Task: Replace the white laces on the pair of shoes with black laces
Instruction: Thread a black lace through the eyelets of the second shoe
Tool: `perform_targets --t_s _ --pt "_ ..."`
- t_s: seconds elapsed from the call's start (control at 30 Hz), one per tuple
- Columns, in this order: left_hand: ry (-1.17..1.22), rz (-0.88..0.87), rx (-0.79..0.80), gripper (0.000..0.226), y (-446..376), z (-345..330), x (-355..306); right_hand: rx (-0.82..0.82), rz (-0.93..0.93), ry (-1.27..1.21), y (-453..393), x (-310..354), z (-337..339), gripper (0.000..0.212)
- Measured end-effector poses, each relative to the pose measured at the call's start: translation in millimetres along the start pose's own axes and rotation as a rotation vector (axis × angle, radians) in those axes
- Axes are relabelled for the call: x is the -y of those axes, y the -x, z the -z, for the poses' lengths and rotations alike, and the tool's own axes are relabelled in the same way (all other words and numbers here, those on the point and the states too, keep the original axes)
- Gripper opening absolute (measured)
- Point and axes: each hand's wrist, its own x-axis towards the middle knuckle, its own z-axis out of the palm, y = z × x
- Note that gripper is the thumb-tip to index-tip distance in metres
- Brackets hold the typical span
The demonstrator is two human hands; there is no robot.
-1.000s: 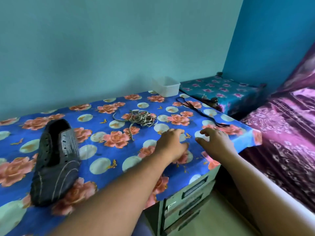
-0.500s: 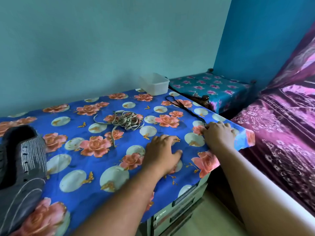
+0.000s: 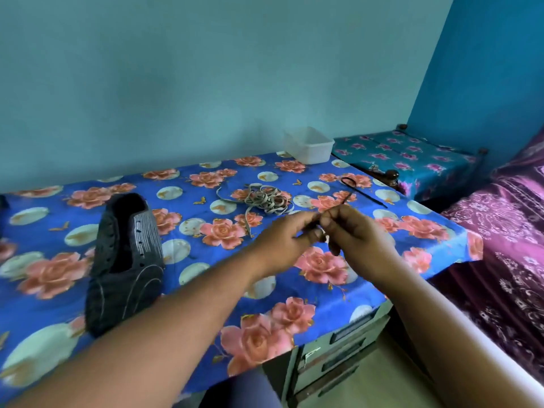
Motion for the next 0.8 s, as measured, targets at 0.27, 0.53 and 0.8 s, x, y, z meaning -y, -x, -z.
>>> perform_targets --t_s 0.27,0.53,0.8 --pt "0.048 0.108 -0.114 0.031 113.7 117.1 -19.9 0.129 0.211 0.073 -4.2 52.0 -59.5 0.016" --pt "-0.091 0.287 -0.211 0.02 214.8 177.2 2.2 0.052 0.188 0.359 -26.4 53.7 -77.0 0.014" --pt "-0.164 0.294 -0.336 0.015 257.5 194.9 21.7 0.133 0.102 0.575 -26.8 46.1 -90.9 0.01"
